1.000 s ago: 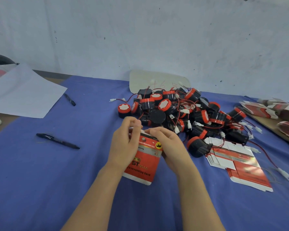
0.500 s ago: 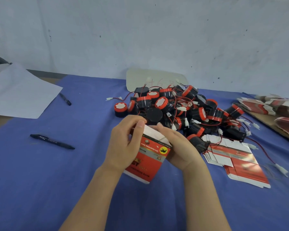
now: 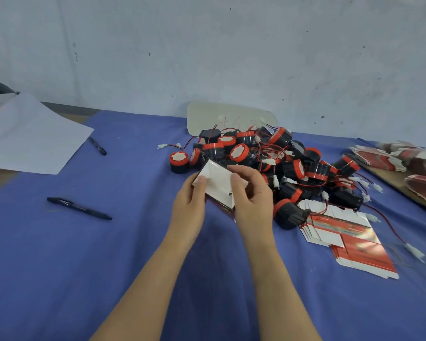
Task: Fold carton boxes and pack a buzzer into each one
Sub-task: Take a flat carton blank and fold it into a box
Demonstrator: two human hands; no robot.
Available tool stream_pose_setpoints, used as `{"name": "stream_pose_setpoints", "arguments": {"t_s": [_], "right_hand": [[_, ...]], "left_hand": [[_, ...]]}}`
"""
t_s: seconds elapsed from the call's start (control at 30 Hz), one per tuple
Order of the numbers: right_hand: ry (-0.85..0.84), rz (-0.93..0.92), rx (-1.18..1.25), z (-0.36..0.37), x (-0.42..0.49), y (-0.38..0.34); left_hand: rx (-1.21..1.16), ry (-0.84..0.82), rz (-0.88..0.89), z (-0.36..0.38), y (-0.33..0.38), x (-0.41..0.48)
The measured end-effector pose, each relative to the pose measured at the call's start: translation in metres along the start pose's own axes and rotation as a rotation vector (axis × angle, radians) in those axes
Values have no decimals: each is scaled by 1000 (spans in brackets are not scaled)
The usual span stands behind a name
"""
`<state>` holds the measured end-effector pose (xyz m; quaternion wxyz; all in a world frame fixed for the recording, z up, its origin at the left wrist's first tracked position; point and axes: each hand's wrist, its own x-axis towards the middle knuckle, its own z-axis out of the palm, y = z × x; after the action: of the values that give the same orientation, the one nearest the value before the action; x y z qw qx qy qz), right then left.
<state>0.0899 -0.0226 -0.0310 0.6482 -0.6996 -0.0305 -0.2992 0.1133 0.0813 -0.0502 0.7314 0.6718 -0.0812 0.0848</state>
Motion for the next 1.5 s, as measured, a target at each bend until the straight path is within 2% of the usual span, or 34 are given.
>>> {"name": "stream_pose_setpoints", "arguments": {"t_s": [0.1, 0.23, 0.5, 0.57, 0.7, 0.9, 1.0, 1.07, 1.13, 1.2, 1.27, 1.33, 1.43, 1.5], "right_hand": [[-112, 89, -148, -1, 2, 5], [-82, 146, -253, 0, 2, 9], [-204, 172, -204, -6, 2, 11], [-235, 193, -236, -7, 3, 13], [-289, 260, -148, -4, 1, 13], [-212, 305, -84, 3, 0, 7], [-176, 167, -35, 5, -2, 4], [-127, -35, -206, 6, -5, 5], [-97, -207, -540, 11, -7, 11], [-215, -197, -956, 17, -11, 17], [-396, -105, -1189, 21, -16, 23], [-483, -75, -1145, 23, -19, 23], [-479, -70, -997, 26, -21, 17], [-489, -73, -1030, 28, -21, 13]], "left_hand": [[25, 11, 102, -1, 4, -2], [101, 12, 233, 2, 4, -8], [215, 104, 337, -1, 0, -7], [226, 129, 345, -2, -2, -5], [201, 172, 301, -2, -6, -4], [144, 120, 280, 1, -5, -4], [168, 164, 190, -5, -5, 3], [60, 145, 38, -11, -2, 10], [-3, 162, -61, -16, 0, 14], [66, 199, -55, -18, -1, 15], [307, 142, -54, -19, -7, 14], [437, 58, -102, -18, -14, 13], [370, -9, -212, -18, -18, 15], [415, -31, -269, -18, -21, 15]]}}
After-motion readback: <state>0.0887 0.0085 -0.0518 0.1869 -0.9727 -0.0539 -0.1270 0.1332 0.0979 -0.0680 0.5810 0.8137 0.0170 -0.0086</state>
